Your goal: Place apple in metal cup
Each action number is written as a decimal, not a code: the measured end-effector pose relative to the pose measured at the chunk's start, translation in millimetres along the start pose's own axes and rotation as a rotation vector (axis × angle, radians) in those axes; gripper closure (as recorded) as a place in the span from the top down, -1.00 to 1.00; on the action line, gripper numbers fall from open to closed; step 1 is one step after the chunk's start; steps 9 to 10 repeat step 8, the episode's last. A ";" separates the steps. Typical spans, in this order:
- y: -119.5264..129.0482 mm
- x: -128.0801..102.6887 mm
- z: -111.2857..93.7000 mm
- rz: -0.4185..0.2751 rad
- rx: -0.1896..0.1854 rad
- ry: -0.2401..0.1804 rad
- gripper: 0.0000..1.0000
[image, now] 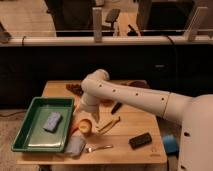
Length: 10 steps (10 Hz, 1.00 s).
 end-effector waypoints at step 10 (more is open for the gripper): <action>-2.6 1.3 -4.5 -0.008 0.003 0.010 0.60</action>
